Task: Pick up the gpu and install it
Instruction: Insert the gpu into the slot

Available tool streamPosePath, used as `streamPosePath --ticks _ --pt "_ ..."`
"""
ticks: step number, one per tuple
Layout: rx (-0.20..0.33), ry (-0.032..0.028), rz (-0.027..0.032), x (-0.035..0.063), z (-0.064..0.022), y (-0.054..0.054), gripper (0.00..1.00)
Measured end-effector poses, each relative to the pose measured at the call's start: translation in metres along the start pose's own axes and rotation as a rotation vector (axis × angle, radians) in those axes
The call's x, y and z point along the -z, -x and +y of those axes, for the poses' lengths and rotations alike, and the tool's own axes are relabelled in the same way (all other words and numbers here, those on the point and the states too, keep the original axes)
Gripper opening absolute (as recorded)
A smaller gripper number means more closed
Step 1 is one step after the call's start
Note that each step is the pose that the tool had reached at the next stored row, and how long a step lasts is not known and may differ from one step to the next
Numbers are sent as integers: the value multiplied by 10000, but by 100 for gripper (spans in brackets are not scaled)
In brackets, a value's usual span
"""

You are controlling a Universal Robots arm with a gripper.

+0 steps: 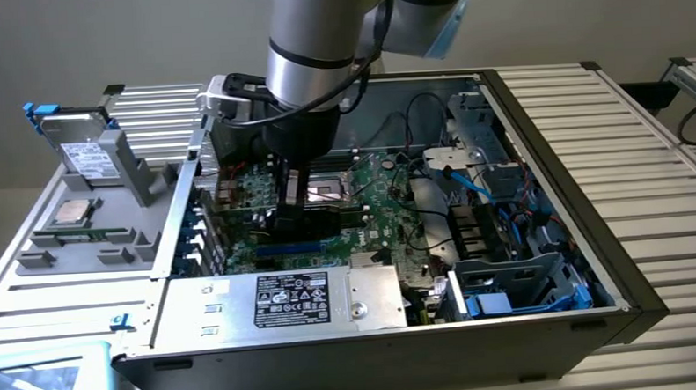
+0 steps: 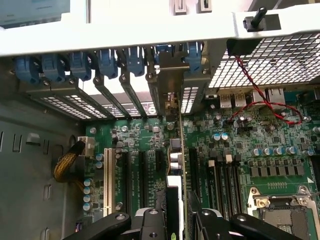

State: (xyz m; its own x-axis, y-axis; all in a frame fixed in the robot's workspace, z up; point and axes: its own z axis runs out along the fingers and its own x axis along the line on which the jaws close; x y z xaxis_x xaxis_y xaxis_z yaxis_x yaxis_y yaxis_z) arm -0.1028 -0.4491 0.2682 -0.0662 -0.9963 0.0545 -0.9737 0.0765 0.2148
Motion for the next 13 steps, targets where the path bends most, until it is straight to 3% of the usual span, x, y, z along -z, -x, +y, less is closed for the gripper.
streamPosePath --ticks 4,10,13 --pt "0 60 3 10 -48 -9 27" --pt "1 82 8 12 -54 -10 27" --pt "8 195 14 12 -55 -10 27"
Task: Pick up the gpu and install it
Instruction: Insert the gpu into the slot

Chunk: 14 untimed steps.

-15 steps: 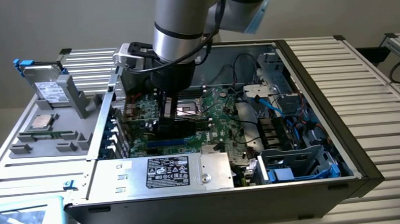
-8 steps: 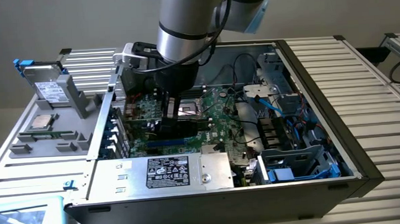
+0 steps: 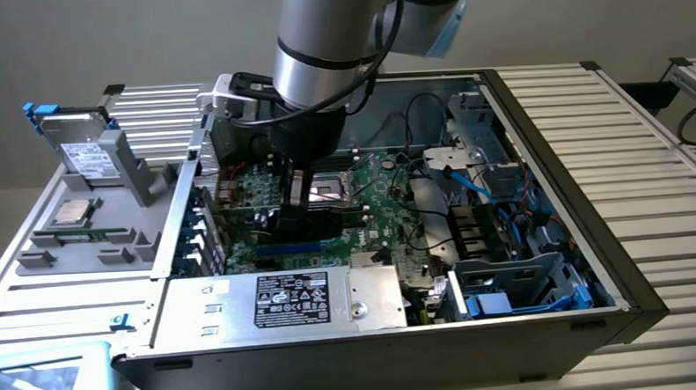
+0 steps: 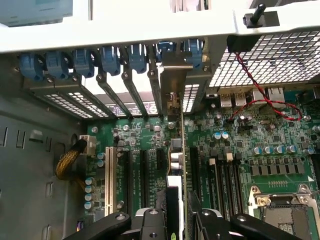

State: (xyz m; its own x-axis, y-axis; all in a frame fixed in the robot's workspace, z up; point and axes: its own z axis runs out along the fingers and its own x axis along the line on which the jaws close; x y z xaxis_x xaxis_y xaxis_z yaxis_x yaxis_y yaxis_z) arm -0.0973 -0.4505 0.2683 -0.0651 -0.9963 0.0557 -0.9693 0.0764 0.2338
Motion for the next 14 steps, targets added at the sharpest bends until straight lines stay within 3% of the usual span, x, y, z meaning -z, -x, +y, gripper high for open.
streamPosePath --ticks 14 --pt "5 148 2 -2 -17 -29 27"
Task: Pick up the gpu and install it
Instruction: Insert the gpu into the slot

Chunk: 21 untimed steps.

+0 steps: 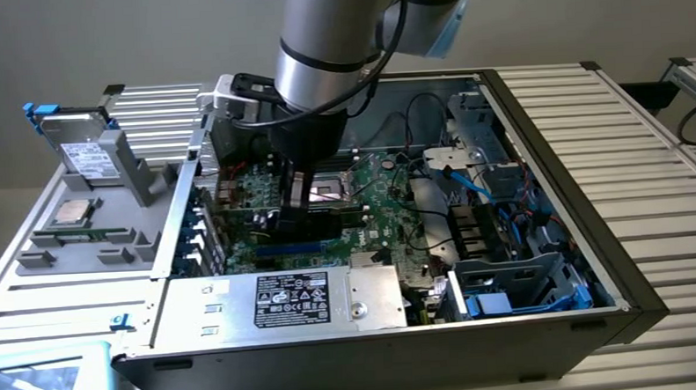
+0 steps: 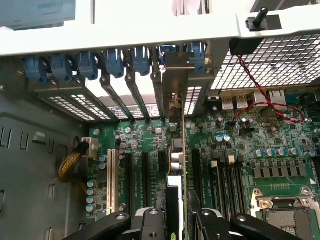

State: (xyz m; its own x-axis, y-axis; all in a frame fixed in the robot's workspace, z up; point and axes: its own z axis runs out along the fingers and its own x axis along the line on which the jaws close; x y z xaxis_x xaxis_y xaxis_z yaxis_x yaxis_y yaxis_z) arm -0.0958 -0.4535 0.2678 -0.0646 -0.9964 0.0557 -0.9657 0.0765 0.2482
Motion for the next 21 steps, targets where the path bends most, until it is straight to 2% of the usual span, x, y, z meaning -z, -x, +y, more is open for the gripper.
streamPosePath --ticks 4,10,15,21 --pt "3 55 7 11 -45 -12 27" --pt "3 95 8 13 -61 -13 27" --pt "8 186 13 9 -74 -15 27" --pt "10 207 10 5 -76 -18 27"
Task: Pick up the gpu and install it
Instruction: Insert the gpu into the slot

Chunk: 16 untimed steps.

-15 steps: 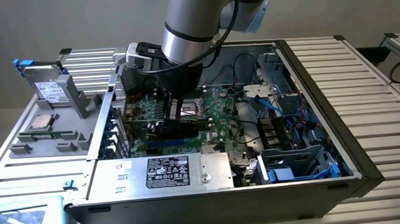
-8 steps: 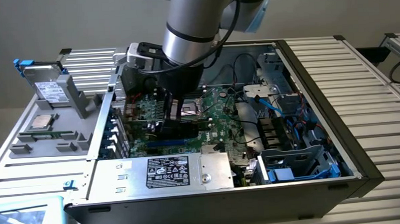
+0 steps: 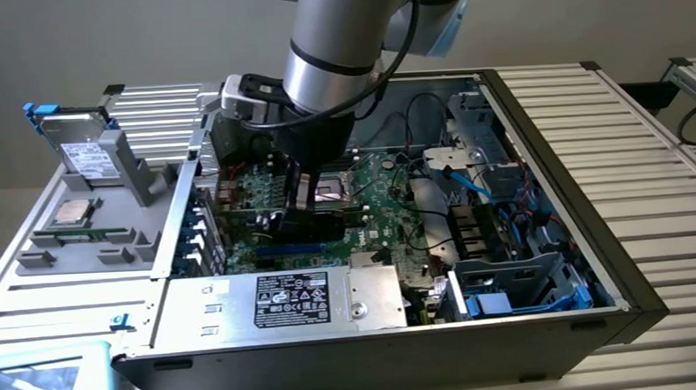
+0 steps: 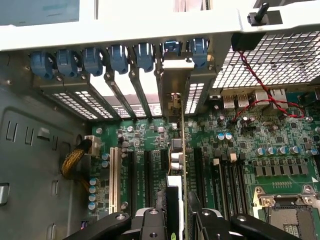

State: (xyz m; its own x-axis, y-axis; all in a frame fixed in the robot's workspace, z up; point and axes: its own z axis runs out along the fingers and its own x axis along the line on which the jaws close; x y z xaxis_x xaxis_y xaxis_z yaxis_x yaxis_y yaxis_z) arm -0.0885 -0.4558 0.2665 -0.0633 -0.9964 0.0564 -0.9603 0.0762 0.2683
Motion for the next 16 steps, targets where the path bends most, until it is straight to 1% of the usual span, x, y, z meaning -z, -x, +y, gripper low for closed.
streamPosePath --ticks 16 --pt "0 3 4 -28 9 -5 27"
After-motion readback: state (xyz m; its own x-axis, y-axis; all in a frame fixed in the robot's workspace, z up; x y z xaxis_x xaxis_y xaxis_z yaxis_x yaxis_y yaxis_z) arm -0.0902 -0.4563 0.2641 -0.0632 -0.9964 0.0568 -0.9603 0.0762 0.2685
